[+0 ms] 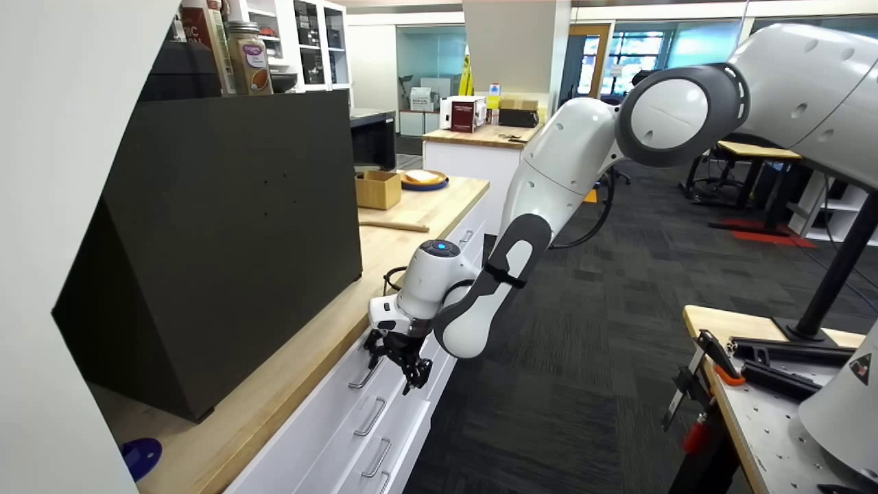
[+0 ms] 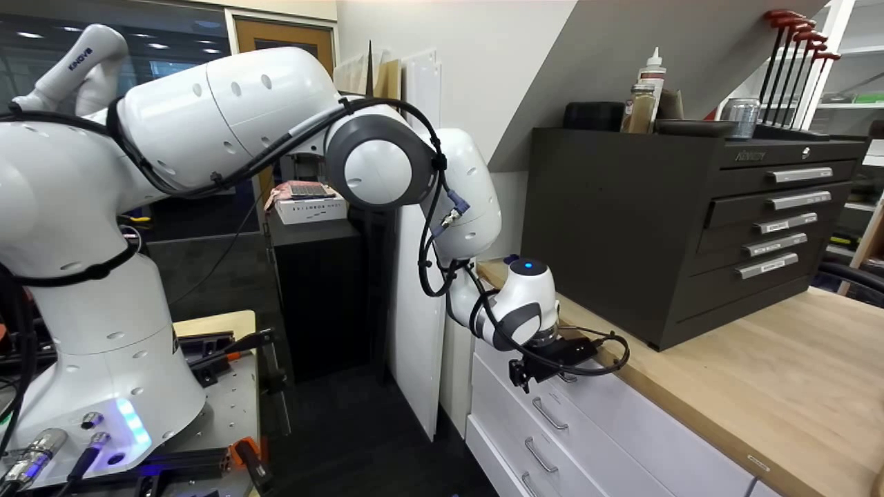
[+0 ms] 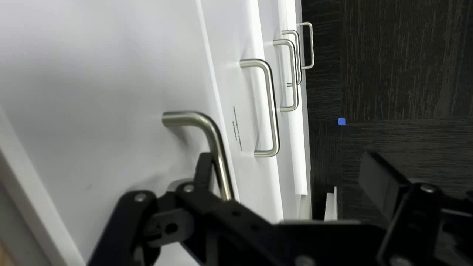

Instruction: Open the first top drawer

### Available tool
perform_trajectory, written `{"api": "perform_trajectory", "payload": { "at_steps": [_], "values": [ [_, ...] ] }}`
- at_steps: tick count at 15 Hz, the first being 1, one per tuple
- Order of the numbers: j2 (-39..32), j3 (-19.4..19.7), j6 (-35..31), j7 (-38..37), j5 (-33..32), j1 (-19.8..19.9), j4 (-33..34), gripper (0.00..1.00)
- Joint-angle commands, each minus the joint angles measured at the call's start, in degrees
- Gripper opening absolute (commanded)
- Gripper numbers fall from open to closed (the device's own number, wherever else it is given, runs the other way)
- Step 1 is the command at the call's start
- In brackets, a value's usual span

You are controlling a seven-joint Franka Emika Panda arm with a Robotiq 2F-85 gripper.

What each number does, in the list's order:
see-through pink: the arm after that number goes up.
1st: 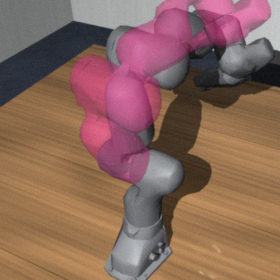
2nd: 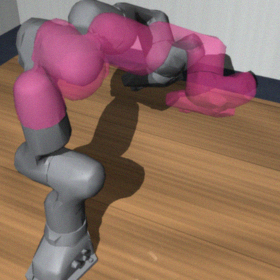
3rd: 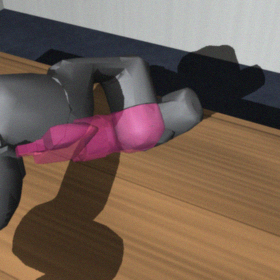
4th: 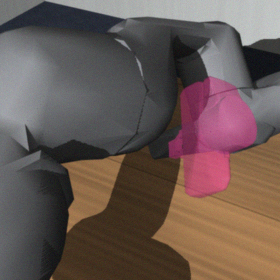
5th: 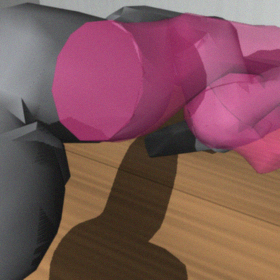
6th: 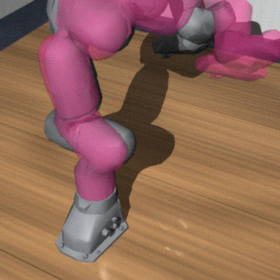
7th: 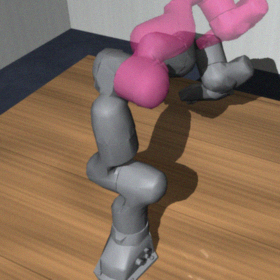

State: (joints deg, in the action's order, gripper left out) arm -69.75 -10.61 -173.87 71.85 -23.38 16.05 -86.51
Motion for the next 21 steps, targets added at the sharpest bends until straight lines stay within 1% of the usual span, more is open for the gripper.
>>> {"api": "perform_trajectory", "payload": {
  "at_steps": [1, 3, 4, 5, 7, 10, 15, 17, 19, 21],
  "values": [
    [-1.6, 0.0, 2.0, 1.5, 1.2, 0.1, 2.2, 1.0],
    [-1.4, 0.2, 1.5, 0.9, 1.5, -0.3, 2.2, 1.0],
    [-1.2, -0.1, 0.9, 1.1, 1.3, -0.2, 1.9, 0.75],
    [-0.9, 0.3, 0.1, 0.8, 1.3, -0.5, 1.6, 0.74],
    [-0.1, -0.6, -0.5, 1.4, 1.0, 0.3, 0.7, 0.62],
    [0.0, -0.9, -0.7, 1.7, 0.9, 0.7, 1.0, 0.4],
    [0.1, -1.0, -1.4, 1.5, 1.0, 1.0, 1.4, 0.1],
    [0.2, -1.1, -2.9, 1.6, 0.5, 1.3, 0.7, 0.03],
    [0.5, -1.3, -4.0, 2.0, 0.0, 1.6, -0.2, 0.0],
    [1.1, -1.6, -3.9, 3.0, -0.3, 1.9, -1.6, 0.03]
  ]
}}
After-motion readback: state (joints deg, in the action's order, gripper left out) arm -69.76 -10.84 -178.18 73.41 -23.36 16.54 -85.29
